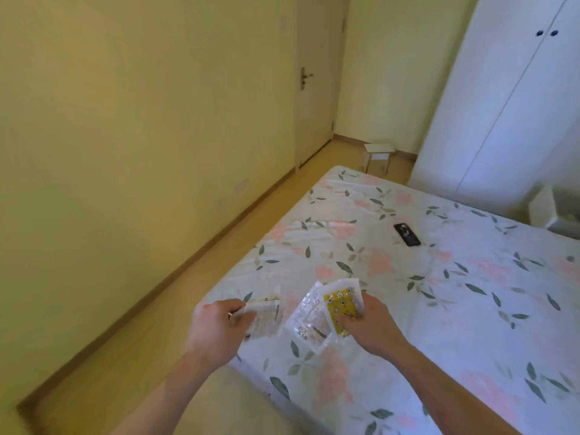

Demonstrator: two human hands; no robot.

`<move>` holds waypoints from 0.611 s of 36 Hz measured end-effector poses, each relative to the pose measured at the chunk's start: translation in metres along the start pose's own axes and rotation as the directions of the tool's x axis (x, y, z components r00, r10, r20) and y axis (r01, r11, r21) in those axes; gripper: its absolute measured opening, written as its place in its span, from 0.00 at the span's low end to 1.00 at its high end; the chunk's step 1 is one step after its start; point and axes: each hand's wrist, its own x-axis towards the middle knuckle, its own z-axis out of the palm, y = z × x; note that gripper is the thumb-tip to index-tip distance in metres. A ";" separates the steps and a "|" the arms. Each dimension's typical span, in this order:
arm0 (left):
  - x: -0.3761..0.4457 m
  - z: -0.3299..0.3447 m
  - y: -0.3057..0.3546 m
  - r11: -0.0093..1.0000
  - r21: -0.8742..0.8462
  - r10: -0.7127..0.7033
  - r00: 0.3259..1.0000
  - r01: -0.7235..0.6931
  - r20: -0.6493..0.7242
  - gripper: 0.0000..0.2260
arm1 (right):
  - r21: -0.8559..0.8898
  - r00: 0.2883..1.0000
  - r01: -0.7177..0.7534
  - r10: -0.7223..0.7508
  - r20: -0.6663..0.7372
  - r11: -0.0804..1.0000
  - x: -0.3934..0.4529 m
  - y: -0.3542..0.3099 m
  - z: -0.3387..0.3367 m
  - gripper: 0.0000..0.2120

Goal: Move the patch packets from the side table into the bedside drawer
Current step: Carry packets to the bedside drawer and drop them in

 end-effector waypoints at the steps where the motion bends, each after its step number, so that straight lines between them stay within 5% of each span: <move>1: 0.013 -0.013 -0.010 1.000 0.011 -0.014 1.000 0.014 -0.018 0.18 | 0.006 1.000 0.013 -0.013 0.015 1.000 0.018 -0.014 0.008 0.06; 12: 0.164 -0.127 -0.135 0.991 -0.039 -0.131 0.984 0.127 -0.124 0.12 | -0.006 0.987 0.129 -0.128 0.096 0.992 0.185 -0.173 0.106 0.12; 22: 0.330 -0.225 -0.228 0.999 -0.027 -0.016 1.000 0.016 0.000 0.15 | 0.000 0.999 -0.020 0.020 -0.027 1.000 0.305 -0.275 0.209 0.04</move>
